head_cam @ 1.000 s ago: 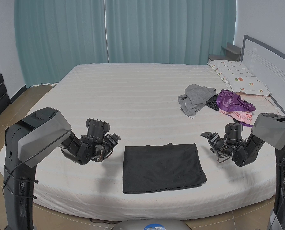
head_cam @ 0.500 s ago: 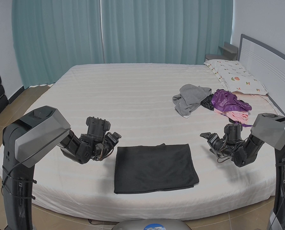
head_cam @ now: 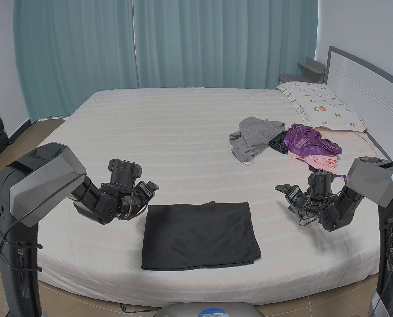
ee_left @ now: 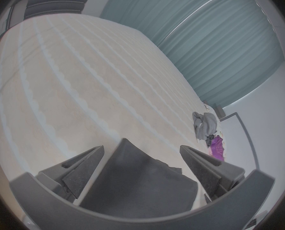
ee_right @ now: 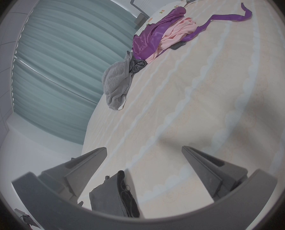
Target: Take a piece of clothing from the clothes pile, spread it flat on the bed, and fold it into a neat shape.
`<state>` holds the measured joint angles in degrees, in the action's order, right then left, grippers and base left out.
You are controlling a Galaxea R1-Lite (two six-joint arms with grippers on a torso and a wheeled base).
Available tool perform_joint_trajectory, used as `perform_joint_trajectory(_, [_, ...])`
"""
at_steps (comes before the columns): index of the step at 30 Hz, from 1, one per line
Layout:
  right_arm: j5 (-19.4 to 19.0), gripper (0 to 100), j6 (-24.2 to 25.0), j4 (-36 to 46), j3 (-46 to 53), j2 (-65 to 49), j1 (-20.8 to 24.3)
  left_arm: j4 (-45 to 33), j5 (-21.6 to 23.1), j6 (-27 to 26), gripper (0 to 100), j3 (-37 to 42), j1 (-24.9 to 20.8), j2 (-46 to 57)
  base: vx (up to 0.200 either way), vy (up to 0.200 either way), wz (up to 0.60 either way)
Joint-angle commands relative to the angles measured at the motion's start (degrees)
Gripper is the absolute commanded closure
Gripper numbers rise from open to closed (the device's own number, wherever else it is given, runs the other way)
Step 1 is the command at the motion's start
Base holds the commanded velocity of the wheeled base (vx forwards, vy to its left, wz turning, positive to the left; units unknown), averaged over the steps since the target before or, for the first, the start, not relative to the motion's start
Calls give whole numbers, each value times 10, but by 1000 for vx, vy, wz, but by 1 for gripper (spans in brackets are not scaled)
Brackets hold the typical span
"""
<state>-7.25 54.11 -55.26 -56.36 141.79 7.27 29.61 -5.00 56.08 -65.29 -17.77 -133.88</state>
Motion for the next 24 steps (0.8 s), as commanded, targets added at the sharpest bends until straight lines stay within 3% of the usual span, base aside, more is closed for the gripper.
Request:
perform_joint_trajectory(1, [0, 0, -1, 0, 0, 2, 0, 3, 4, -47, 0, 39, 5, 0, 0, 0, 0])
perform_joint_trajectory(9, [0, 0, -1, 0, 4, 2, 1, 4, 13, -109, 0, 89, -5, -3, 0, 0, 0])
perform_joint_trajectory(24, [3, 0, -5, 0, 4, 5, 3, 5, 16, -120, 0, 109, -38, -7, 0, 0, 0])
